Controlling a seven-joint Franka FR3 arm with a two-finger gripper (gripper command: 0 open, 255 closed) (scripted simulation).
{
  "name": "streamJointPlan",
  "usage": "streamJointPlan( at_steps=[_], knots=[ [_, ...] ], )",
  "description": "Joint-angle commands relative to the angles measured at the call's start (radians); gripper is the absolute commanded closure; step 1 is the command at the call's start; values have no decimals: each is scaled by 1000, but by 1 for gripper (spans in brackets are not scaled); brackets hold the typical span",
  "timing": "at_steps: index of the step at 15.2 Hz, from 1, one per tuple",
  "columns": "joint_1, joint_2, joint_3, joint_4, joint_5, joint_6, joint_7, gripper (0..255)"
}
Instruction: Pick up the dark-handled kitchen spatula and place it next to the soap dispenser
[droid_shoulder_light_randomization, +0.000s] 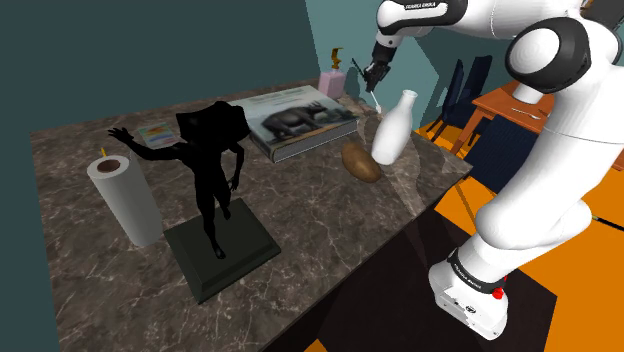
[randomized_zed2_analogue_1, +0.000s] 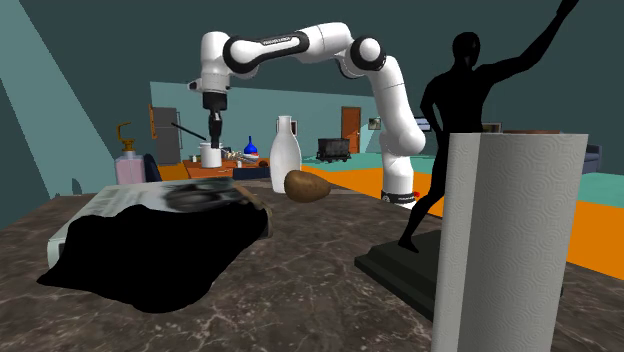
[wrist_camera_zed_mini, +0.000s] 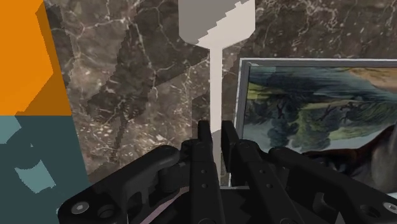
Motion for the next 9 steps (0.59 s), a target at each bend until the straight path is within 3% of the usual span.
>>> streamJointPlan(
  at_steps=[1,9],
  knots=[
    [0,1,0,-26,-1,28,1,255],
    [0,22,-1,-105,-3,127,2,255]
  ],
)
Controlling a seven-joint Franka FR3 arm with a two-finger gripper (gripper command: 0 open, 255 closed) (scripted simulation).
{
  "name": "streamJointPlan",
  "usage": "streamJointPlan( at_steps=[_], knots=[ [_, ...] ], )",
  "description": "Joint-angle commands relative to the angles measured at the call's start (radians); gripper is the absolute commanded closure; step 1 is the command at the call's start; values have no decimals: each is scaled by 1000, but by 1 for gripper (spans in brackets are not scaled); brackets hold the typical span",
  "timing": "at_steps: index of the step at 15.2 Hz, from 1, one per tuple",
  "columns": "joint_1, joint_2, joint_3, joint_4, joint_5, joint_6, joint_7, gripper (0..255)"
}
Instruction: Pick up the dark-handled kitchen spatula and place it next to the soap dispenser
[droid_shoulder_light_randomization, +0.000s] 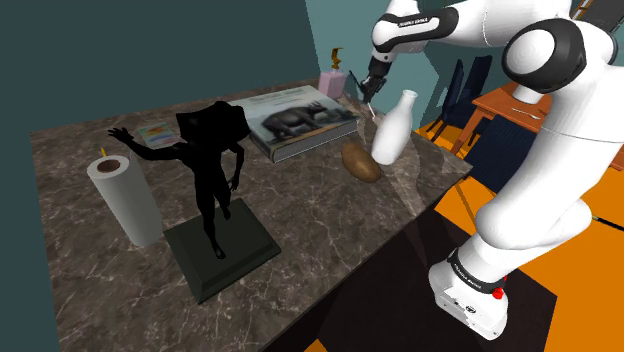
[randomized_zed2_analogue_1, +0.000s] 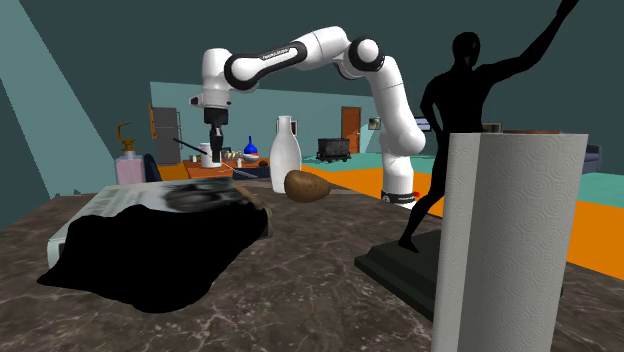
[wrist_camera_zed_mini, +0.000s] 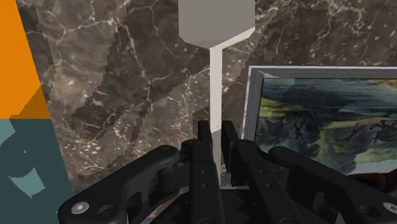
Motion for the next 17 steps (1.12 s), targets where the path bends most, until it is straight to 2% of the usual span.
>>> streamJointPlan(
  at_steps=[1,15,17],
  knots=[
    [2,7,1,-19,-1,26,3,255],
    [5,78,-4,-117,-12,195,8,255],
    [5,78,-4,-117,-12,195,8,255]
  ],
)
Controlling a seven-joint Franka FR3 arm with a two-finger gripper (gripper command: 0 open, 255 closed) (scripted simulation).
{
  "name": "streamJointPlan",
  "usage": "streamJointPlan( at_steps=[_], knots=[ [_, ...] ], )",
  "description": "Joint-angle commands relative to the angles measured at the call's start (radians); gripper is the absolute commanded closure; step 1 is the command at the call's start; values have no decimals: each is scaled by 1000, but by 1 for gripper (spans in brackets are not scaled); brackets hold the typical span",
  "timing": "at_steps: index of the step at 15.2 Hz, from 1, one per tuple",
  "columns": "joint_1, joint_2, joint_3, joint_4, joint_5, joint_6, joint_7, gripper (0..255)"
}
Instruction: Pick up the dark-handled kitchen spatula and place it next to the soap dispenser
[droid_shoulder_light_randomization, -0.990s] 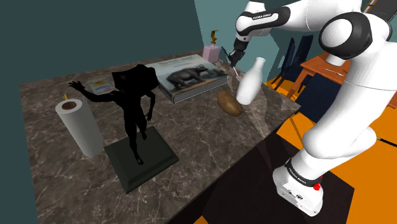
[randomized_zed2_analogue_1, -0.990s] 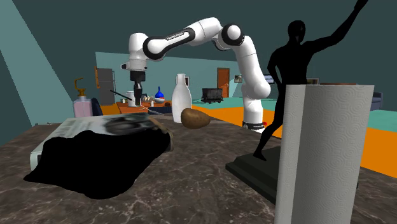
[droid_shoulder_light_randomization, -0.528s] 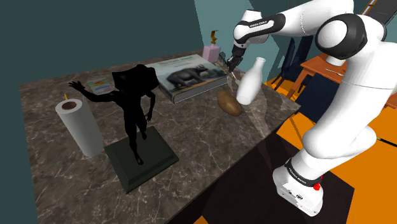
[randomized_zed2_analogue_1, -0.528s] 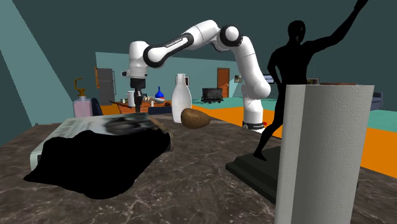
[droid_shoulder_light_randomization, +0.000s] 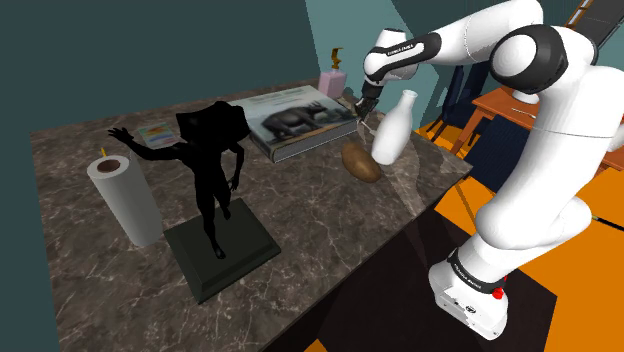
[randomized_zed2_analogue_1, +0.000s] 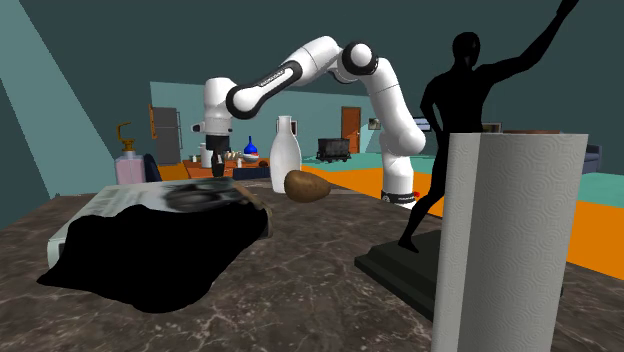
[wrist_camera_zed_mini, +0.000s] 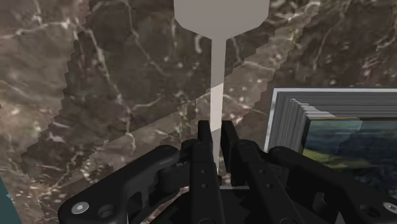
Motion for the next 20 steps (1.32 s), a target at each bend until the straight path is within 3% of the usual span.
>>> streamJointPlan(
  at_steps=[1,6,7,12,16,20],
  knots=[
    [1,1,0,-2,0,4,1,255],
    [1,1,0,-2,0,4,1,255],
    [1,1,0,-2,0,4,1,0],
    [1,1,0,-2,0,4,1,0],
    [-3,-59,3,42,8,-101,-4,0],
    [-3,-59,3,42,8,-101,-4,0]
  ],
)
